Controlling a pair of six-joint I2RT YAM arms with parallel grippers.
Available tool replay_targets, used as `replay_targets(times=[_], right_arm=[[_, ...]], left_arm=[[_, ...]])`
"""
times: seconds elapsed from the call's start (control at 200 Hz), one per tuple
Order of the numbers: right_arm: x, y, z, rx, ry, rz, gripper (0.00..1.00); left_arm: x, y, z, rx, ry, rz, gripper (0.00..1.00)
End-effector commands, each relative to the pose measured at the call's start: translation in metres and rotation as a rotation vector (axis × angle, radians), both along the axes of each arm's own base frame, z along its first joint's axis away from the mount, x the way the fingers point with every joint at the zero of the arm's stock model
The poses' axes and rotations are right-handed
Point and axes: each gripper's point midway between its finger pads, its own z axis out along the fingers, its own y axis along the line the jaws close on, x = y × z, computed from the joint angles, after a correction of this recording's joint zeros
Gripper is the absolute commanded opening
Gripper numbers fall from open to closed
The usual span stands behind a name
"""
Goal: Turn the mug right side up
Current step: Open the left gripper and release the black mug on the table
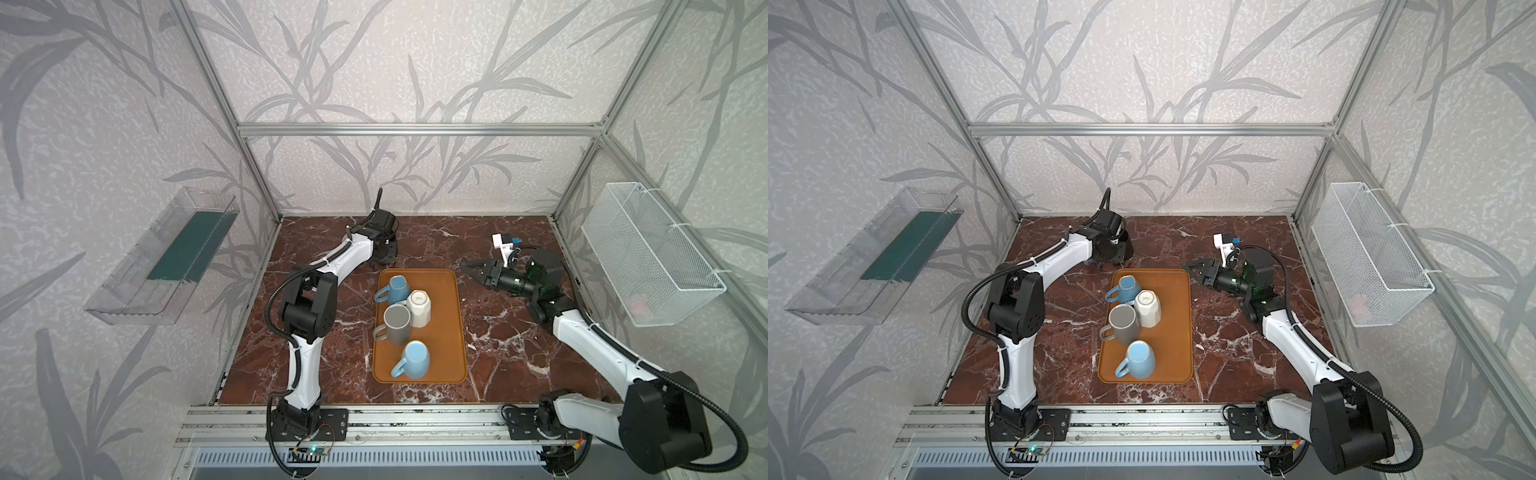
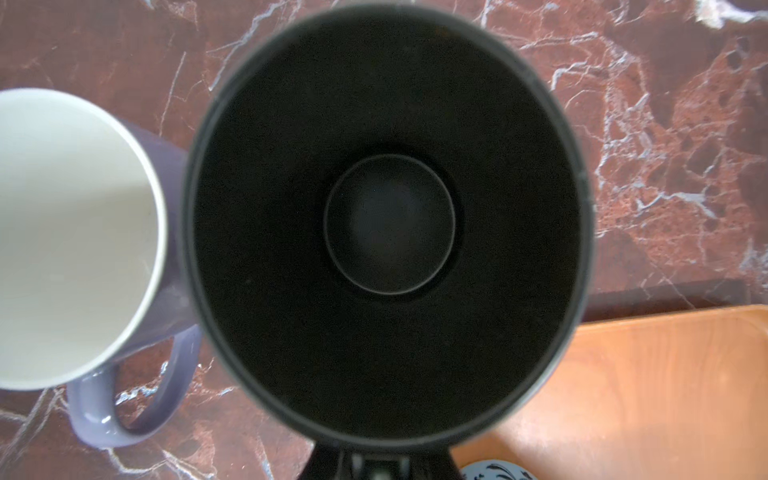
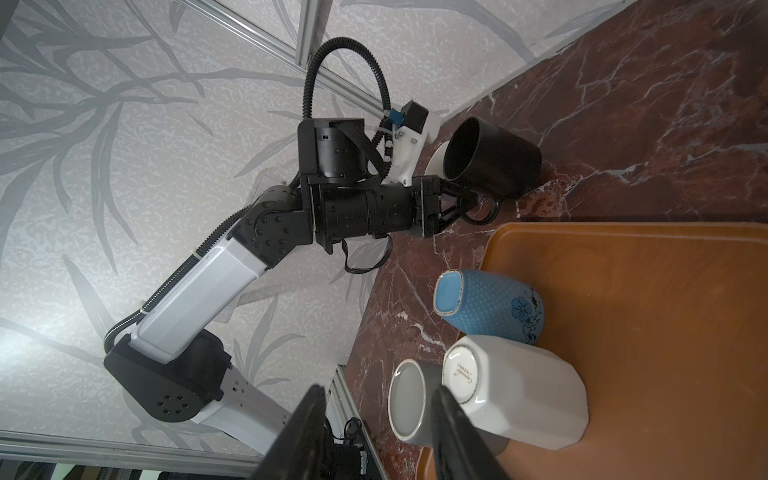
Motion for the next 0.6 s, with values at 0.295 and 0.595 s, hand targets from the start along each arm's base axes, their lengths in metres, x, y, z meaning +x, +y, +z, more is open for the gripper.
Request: replay_targets(times=[0.295,0.595], right_arm=[[-0.004,0.0,0.0,-0.002,-0.022,0.018,0.43],[-0.004,0.0,-0.002,-0.002,-0.019,0.022,0.43]], left_arm=[[0.017,0.002,0.017,0.018,-0.058,0.038,0.0],[0.017,0.002,0.008,0.025,-0.028,0.049,0.0]])
